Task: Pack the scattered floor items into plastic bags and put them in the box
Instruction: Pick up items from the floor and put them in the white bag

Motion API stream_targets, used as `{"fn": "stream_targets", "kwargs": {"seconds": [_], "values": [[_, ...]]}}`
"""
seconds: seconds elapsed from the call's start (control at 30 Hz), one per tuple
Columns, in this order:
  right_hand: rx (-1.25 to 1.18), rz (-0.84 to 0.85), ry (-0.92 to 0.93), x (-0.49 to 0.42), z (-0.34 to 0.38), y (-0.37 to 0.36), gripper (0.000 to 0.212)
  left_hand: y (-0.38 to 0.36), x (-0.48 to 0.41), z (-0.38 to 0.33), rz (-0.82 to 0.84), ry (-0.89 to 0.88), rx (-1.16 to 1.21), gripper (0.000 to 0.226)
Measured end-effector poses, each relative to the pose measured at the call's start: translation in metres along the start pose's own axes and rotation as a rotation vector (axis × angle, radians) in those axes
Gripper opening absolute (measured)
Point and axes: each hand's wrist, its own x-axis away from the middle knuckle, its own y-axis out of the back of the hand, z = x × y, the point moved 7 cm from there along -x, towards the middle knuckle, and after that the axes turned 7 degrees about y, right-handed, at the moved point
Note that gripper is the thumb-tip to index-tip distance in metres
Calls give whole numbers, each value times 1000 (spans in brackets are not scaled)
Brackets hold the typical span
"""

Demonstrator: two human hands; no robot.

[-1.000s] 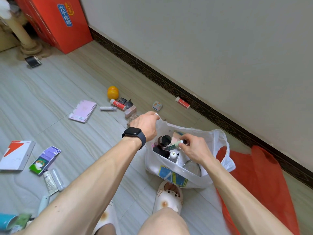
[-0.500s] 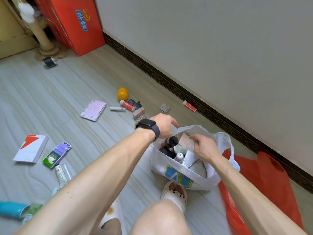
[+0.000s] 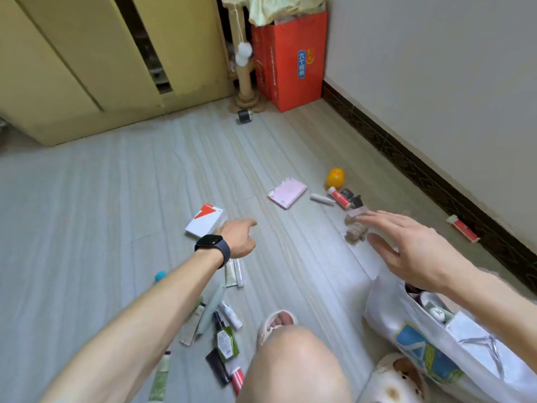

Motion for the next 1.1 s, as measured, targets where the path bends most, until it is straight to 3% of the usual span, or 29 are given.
{"fn": "stream_targets", "kwargs": {"seconds": [0.13, 0.27, 0.37, 0.47, 0.63, 0.77, 0.87, 0.97, 1.1], "values": [[74, 138, 137, -38, 22, -63, 41, -85, 16, 111, 142, 247, 8, 61], [111, 391, 173, -59, 32, -154, 46, -160, 38, 151, 251, 363, 85, 54], [108, 653, 68, -63, 21, -234, 49, -196, 48, 156, 234, 461, 155, 48], [36, 811, -100, -52, 1, -304, 53, -225, 55, 155, 243, 622, 220, 63], [-71, 884, -348, -11, -29, -365, 60, -253, 51, 139, 326, 680, 328, 71], [-181, 865, -385, -10, -34, -366, 62, -248, 44, 136, 309, 629, 410, 57], [-353, 813, -484, -31, -32, -347, 75, -235, 40, 126, 263, 491, 468, 46], [-711, 653, -655, -54, -12, -325, 64, -212, 35, 100, 202, 303, 453, 54], [-1108, 567, -623, -71, 40, -305, 37, -179, 28, 53, 75, 86, 449, 69]]}}
